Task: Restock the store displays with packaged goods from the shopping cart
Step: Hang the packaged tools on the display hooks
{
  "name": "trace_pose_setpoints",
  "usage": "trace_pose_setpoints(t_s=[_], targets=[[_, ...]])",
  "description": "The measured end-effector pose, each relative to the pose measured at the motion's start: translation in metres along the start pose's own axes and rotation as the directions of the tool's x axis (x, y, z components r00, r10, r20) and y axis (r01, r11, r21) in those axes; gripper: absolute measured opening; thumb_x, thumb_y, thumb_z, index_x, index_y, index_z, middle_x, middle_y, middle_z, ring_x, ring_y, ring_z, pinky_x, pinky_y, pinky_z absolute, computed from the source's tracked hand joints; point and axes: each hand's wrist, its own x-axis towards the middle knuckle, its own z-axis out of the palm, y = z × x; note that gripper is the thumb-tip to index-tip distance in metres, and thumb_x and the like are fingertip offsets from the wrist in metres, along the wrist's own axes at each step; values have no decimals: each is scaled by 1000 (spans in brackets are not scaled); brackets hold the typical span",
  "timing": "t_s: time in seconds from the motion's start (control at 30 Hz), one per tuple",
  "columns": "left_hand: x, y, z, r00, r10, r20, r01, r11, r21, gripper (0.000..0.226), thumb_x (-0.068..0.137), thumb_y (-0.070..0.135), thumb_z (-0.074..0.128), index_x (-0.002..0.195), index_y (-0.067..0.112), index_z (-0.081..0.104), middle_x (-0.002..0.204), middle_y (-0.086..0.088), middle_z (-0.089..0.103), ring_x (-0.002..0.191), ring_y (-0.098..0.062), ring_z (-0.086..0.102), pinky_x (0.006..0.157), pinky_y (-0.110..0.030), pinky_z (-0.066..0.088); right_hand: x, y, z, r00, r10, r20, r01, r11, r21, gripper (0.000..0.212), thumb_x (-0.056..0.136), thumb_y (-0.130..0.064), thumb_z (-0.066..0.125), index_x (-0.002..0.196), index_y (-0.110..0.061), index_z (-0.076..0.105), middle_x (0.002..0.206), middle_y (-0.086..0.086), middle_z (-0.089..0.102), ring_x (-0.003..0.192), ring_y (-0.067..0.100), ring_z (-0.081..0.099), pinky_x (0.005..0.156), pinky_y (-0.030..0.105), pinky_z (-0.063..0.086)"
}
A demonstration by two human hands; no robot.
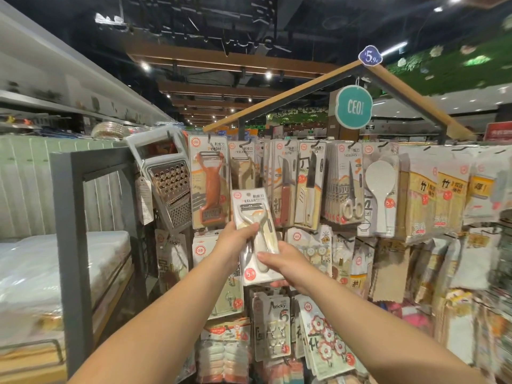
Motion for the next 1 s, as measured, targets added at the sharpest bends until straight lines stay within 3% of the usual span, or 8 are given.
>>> trace_pose_setpoints(t_s=[0.17,0.3,0.47,0.6,0.7,0.77,0.83,1.0], targets=[[-6,1,-15,1000,-8,27,8,1000,5,28,94,27,65,115,12,56,91,-3,68,70,-12,66,71,-31,53,6,-5,-5,988,-108,-112,105,994,-36,28,91,-27,68,115,-28,54,107,1,71,91,21,72,63,35,59],[-3,12,-19,1000,18,-9,-18,1000,-3,30,93,36,64,114,16,57,100,-1,72,94,-19,68,95,-43,50,15,-32,-10,964,-190,-184,188,982,-25,30,94,-25,66,120,-21,52,108,1,69,84,14,71,56,29,57],[-11,20,-19,999,25,28,-25,999,32,55,77,38,67,124,12,60,91,0,70,90,-20,65,84,-37,50,33,-63,-11,950,-254,-180,244,967,-76,34,92,-35,66,121,-23,53,112,-3,66,94,15,68,57,30,53],[-13,19,-21,1000,18,-1,-18,1000,-24,27,93,32,60,117,18,58,105,-3,67,102,-20,65,98,-43,49,44,-77,-11,955,-230,-186,223,973,-59,63,82,-49,69,133,-19,48,125,1,62,107,21,64,64,31,50],[-16,22,-25,999,36,2,-36,999,-27,42,86,39,66,121,17,59,106,-3,71,100,-20,65,100,-45,48,50,-83,-11,958,-215,-191,215,976,-19,47,83,-44,70,121,-21,56,116,1,69,101,20,67,69,33,47],[-16,24,-28,1000,31,2,-31,999,-23,45,85,41,66,122,17,59,113,-6,72,103,-21,65,93,-44,51,52,-85,-11,959,-202,-197,208,978,8,38,85,-39,70,116,-22,57,110,0,71,98,20,68,65,32,47],[-17,26,-32,999,26,-27,-27,999,-30,28,94,36,60,117,20,58,115,-7,70,104,-22,65,79,-35,51,51,-86,-11,961,-182,-209,200,978,67,40,86,-37,71,119,-19,57,110,1,70,98,19,67,56,29,46],[-24,30,-38,999,14,-42,-16,999,-35,20,97,34,57,113,22,56,103,-2,69,96,-18,65,71,-29,48,52,-83,-17,971,-136,-196,167,974,152,34,86,-32,71,115,-16,60,116,12,68,96,20,63,43,24,42]])
